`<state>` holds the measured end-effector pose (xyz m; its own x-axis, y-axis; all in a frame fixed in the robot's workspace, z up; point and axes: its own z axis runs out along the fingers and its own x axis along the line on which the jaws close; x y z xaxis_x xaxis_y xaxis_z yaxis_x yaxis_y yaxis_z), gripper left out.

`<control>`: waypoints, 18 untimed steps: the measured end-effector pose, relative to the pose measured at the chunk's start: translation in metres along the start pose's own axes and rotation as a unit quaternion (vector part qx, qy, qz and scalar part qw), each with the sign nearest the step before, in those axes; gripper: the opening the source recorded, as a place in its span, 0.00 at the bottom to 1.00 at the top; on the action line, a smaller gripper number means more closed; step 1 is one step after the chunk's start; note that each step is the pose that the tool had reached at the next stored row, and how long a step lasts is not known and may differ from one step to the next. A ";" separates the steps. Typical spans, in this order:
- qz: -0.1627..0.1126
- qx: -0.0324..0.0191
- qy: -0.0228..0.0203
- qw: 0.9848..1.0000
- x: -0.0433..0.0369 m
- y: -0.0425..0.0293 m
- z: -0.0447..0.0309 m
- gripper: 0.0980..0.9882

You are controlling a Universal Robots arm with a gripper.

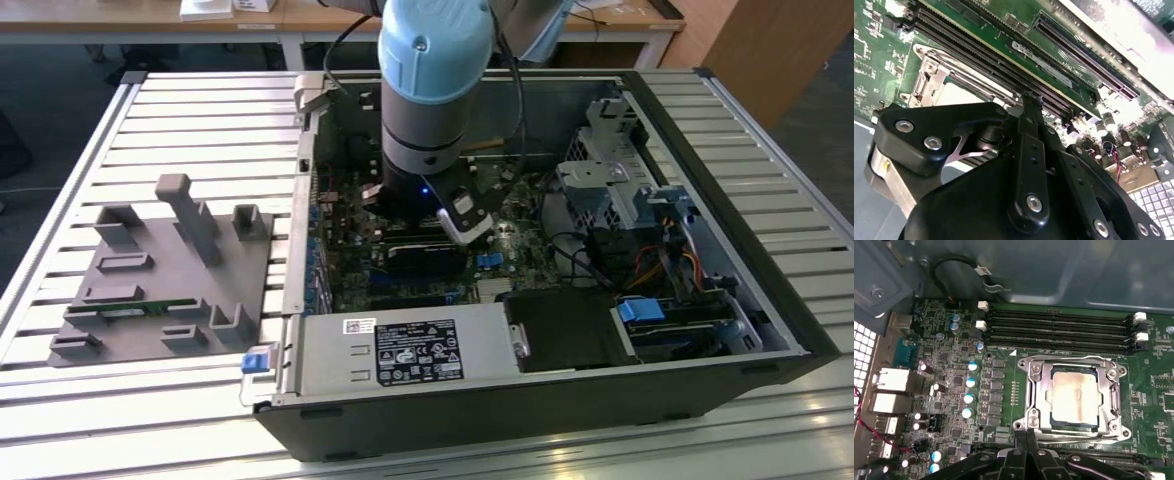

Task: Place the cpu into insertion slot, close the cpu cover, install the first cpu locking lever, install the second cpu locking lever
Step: 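Install the second cpu locking lever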

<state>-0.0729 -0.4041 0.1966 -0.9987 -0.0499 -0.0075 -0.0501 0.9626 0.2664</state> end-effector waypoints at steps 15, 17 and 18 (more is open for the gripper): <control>0.000 -0.024 -0.001 1.000 0.0033 -0.0023 0.0089 0.01; 0.000 -0.024 -0.001 1.000 0.0038 -0.0029 0.0102 0.01; 0.000 -0.024 -0.001 1.000 0.0038 -0.0029 0.0103 0.01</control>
<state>-0.0766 -0.4043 0.1859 -0.9987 -0.0496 -0.0095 -0.0501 0.9486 0.3125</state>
